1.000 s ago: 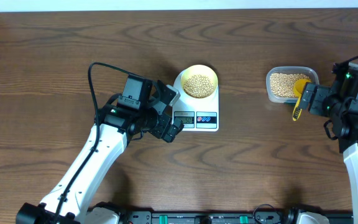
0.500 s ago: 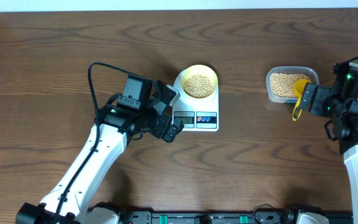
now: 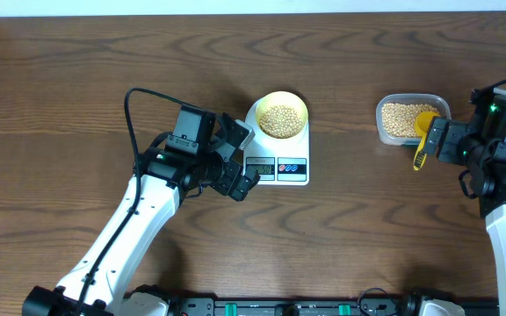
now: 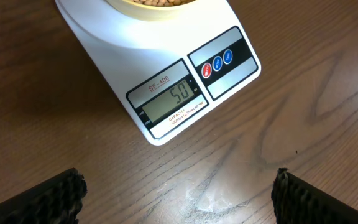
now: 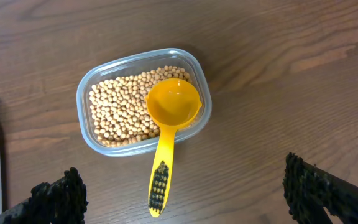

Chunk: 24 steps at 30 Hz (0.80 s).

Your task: Scoop item into bowl and weigh 50g on scale

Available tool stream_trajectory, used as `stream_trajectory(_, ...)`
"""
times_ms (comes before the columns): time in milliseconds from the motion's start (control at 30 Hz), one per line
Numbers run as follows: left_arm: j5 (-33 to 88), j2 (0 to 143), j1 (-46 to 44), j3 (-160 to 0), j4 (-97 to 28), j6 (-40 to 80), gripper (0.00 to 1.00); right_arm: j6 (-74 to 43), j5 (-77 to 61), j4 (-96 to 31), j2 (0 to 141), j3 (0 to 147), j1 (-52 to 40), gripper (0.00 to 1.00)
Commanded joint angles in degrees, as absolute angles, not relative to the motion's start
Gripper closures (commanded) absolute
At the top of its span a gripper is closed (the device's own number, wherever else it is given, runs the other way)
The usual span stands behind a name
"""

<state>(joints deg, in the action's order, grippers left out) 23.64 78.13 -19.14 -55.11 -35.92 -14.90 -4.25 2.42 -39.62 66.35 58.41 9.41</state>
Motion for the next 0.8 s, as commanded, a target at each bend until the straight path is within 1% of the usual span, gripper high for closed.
stream_trajectory(0,23.14,78.61,-18.98,-55.20,-35.99,-15.42,0.02,-3.55,3.07,-39.72,65.65,58.39,9.39,0.01)
stream_trajectory(633,23.11,78.61,-18.98,-55.20,-35.99,-15.42,0.02,-3.55,3.07,-39.72,65.63,58.39,9.32,0.01)
stream_trajectory(767,23.11,78.61,-18.98,-55.20,-35.99,-15.42,0.02,-3.57,3.05,-43.05,65.60,58.39,9.28,0.01)
